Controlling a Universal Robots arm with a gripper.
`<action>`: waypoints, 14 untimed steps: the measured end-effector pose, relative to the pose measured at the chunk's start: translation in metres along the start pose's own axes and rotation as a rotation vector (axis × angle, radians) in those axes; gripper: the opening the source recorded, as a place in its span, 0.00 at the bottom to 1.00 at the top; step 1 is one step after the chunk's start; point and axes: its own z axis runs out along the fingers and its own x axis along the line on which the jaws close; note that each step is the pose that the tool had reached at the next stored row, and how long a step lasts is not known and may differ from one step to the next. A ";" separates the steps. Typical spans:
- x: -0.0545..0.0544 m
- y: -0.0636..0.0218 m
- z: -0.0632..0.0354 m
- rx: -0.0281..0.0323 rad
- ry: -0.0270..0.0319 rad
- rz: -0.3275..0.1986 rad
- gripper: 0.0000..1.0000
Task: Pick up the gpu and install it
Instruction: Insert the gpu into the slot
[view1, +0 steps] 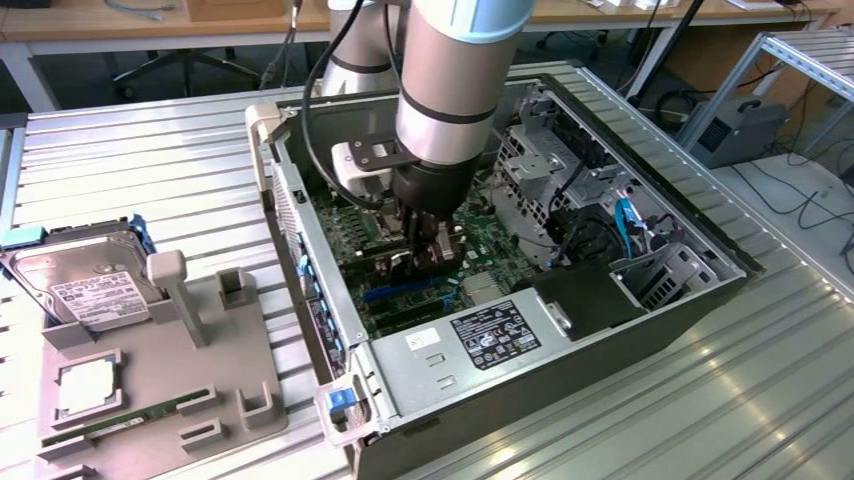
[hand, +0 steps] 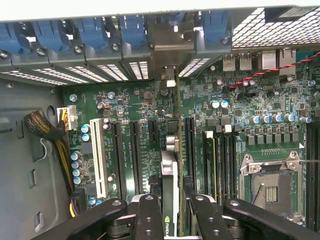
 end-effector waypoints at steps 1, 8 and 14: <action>0.000 0.0000 0.0000 0.0000 0.0000 0.000 0.27; 0.000 -0.0029 -0.0008 -0.0101 0.0006 0.000 0.27; 0.001 -0.0028 0.0008 -0.0100 0.0004 0.000 0.27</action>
